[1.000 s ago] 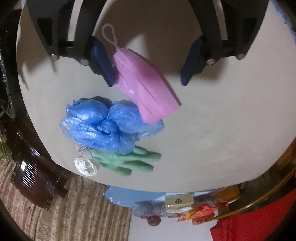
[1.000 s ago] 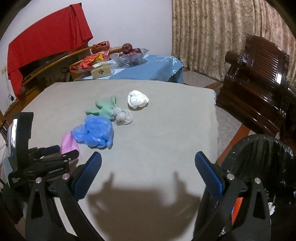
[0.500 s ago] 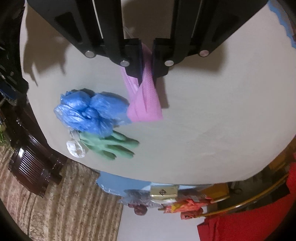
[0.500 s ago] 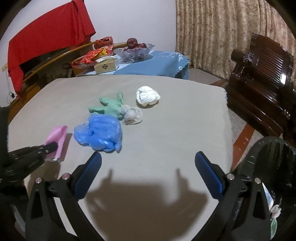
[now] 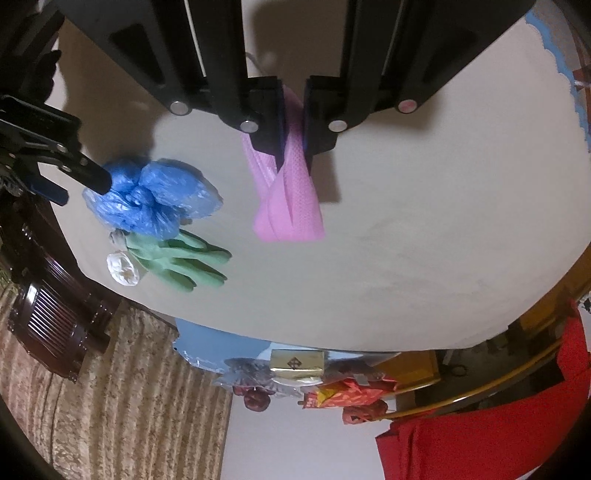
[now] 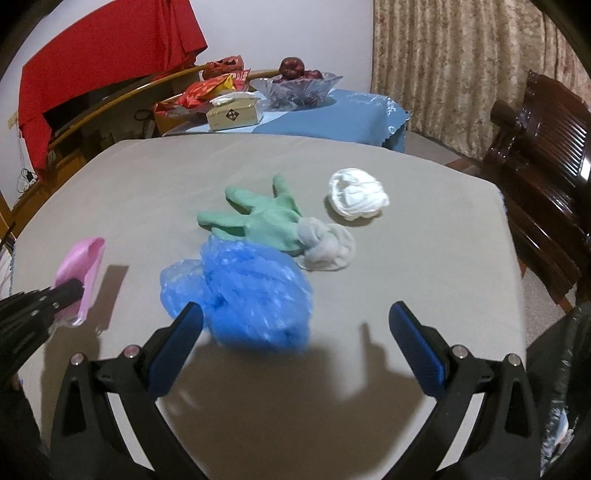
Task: Collect trash
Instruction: 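Grasp the blue plastic bag with the right tool, then lift the pink mask and blue bag over the bin with both tools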
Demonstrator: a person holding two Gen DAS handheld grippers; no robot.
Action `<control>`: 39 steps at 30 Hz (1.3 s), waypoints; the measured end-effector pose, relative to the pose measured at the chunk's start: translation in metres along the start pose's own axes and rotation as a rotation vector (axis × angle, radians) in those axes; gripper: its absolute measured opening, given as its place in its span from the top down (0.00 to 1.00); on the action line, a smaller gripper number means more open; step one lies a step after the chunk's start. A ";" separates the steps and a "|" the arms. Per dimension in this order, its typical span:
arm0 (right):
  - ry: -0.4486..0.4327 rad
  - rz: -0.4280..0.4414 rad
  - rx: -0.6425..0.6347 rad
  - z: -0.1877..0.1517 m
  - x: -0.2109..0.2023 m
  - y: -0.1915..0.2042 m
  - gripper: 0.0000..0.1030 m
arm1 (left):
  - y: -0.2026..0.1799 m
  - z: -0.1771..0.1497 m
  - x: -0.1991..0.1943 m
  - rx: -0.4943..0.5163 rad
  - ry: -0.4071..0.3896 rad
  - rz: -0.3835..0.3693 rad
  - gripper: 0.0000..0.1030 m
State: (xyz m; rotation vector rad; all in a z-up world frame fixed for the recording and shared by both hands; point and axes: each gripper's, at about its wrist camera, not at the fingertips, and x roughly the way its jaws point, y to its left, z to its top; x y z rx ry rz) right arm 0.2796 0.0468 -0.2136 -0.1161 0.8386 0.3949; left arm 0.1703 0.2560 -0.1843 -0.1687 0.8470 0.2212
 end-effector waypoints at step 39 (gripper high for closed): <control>-0.070 0.041 0.086 -0.014 -0.129 -0.050 0.64 | -0.086 0.010 -0.065 0.109 -0.062 -0.131 0.93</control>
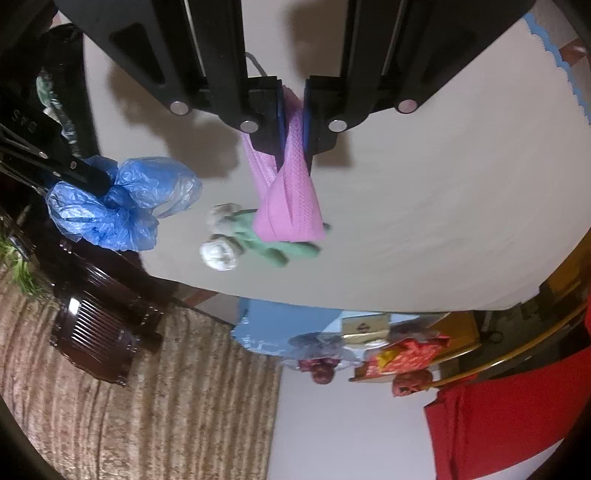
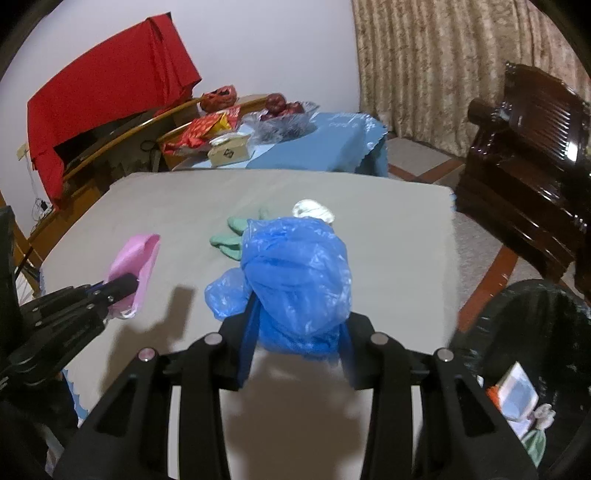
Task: Collect trash
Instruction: 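Lift the pink mask and blue bag over the bin with both tools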
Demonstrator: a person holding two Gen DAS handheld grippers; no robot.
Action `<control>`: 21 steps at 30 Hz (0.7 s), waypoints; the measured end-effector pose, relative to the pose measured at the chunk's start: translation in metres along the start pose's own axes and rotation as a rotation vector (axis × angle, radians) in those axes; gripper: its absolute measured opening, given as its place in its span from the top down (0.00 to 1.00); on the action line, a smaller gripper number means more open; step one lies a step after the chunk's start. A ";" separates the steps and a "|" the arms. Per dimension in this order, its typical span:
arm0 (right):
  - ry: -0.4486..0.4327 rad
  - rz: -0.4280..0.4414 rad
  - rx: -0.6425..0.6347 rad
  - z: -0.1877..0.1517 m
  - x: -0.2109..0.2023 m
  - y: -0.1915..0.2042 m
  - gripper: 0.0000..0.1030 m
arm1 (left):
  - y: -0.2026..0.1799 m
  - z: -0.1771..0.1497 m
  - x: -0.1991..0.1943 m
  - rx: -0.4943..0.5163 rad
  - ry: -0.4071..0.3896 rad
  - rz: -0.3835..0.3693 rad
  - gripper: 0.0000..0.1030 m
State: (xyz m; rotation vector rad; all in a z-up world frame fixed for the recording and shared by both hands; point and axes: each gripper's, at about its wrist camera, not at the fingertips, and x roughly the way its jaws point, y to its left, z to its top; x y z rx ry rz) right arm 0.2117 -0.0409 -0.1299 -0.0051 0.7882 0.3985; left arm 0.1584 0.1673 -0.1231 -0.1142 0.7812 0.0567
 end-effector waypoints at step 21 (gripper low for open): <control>-0.097 -0.155 0.107 -0.040 -0.116 -0.098 0.64 | -0.128 -0.005 -0.029 0.151 -0.013 -0.191 0.93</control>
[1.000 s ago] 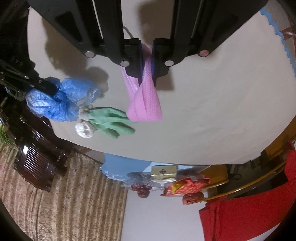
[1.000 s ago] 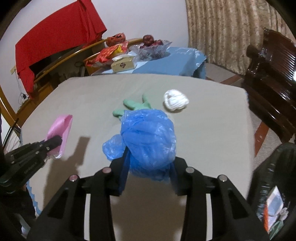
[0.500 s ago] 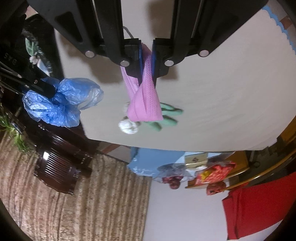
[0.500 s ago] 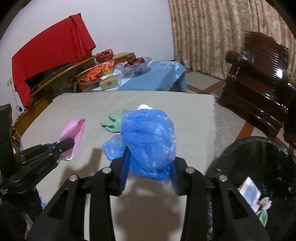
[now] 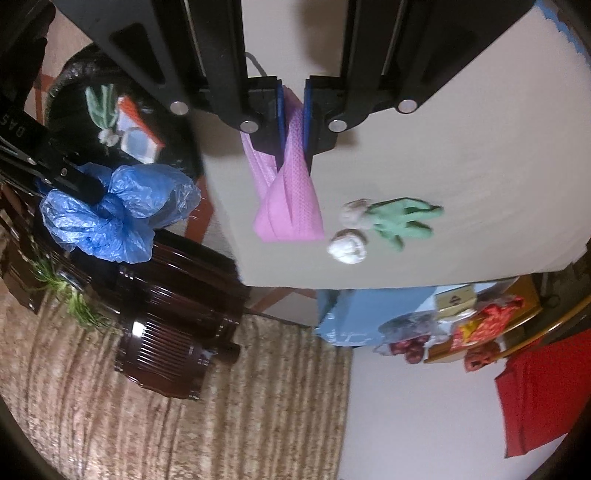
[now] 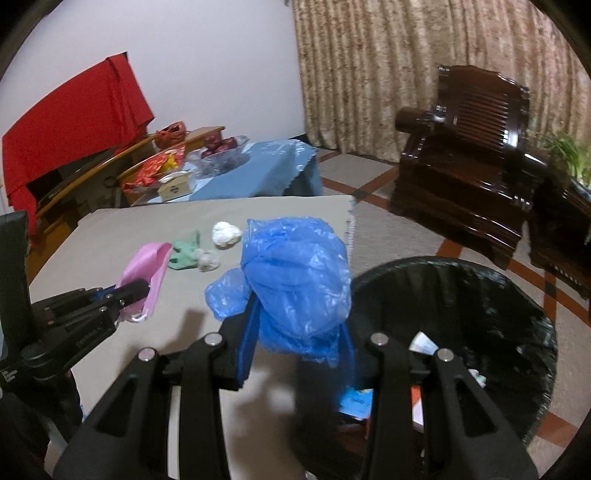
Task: Collect trash
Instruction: 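Lift the pink mask and blue bag over the bin with both tools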
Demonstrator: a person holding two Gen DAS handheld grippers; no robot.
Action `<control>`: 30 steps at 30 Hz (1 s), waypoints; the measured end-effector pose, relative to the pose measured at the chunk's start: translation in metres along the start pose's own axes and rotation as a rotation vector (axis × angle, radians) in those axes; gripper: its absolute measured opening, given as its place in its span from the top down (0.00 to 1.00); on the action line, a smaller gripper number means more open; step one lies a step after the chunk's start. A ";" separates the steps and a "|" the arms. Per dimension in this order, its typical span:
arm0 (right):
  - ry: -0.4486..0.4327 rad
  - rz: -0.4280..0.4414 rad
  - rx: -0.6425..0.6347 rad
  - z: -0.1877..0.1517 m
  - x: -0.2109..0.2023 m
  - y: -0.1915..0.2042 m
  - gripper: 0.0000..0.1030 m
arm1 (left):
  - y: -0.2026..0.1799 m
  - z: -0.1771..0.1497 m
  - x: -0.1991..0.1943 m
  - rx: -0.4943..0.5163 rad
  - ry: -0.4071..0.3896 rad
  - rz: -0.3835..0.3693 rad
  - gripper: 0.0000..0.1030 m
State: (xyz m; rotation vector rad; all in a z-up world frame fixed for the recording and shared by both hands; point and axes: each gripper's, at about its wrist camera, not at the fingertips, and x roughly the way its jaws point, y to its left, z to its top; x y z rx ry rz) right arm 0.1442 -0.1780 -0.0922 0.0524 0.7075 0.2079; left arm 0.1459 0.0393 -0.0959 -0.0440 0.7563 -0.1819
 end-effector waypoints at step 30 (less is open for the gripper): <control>-0.041 -0.223 0.155 -0.041 -0.060 -0.132 0.64 | -0.167 0.013 0.033 0.214 0.016 -0.241 0.93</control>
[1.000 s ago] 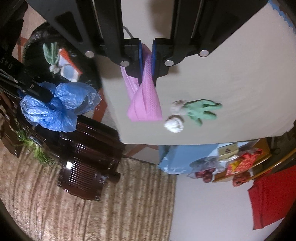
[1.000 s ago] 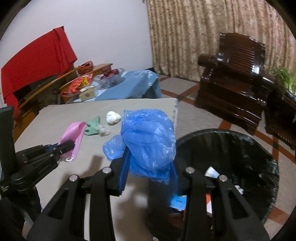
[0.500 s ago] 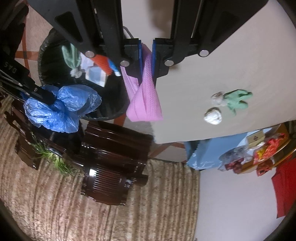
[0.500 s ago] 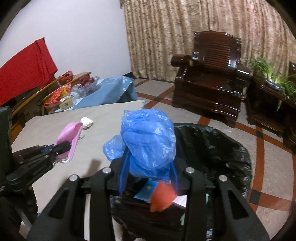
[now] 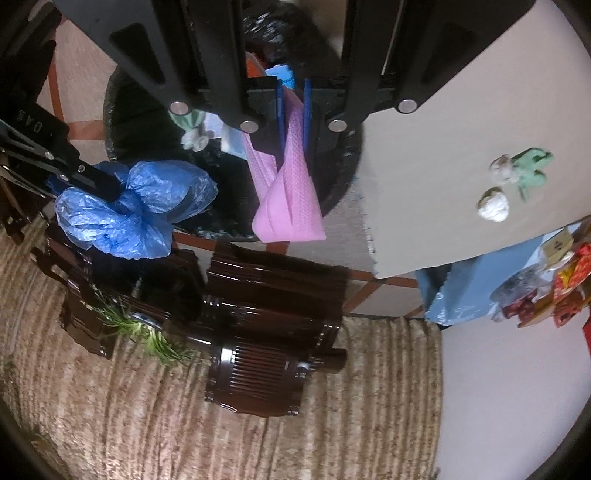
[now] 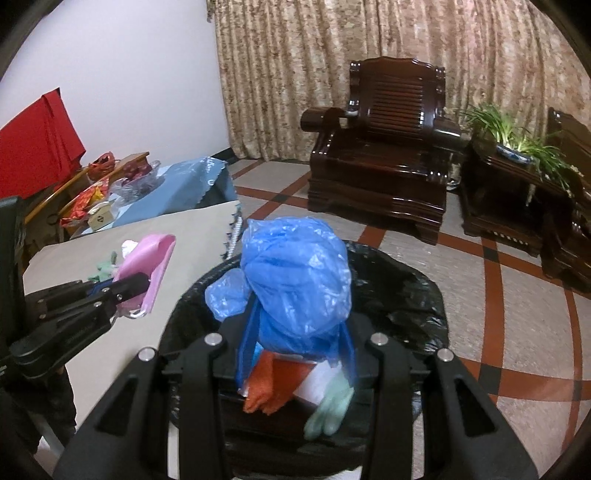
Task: Collect trash
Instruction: 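Lift the pink mask and blue bag over the bin with both tools, then open both tools to drop the mask and bag into the bin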
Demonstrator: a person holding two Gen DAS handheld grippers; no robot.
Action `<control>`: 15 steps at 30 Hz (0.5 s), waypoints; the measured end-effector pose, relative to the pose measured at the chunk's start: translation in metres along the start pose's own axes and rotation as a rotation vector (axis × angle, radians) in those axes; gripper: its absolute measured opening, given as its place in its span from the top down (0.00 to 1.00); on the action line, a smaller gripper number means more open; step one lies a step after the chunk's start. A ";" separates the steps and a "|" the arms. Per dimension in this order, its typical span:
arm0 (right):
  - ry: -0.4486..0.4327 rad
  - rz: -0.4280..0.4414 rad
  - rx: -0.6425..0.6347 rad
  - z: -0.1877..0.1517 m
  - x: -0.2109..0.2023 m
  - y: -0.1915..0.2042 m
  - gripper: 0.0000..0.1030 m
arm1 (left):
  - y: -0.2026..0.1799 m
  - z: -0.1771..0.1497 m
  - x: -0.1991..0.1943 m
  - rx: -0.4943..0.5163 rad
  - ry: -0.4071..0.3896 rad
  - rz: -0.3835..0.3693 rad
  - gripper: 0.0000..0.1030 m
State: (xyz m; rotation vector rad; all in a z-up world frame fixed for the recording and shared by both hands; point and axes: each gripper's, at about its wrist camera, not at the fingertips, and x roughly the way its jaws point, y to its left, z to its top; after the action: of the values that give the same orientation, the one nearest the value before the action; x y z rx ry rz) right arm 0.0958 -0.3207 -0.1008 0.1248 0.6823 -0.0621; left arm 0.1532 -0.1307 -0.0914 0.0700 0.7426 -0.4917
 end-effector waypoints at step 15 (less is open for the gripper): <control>0.020 -0.072 0.034 -0.008 0.005 -0.038 0.64 | -0.038 0.009 0.038 0.052 0.019 -0.032 0.93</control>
State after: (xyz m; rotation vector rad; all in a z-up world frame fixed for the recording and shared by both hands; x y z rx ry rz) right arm 0.0914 -0.3571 -0.1137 0.1340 0.7063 -0.1416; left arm 0.1655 -0.1820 -0.1060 0.1116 0.7509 -0.5421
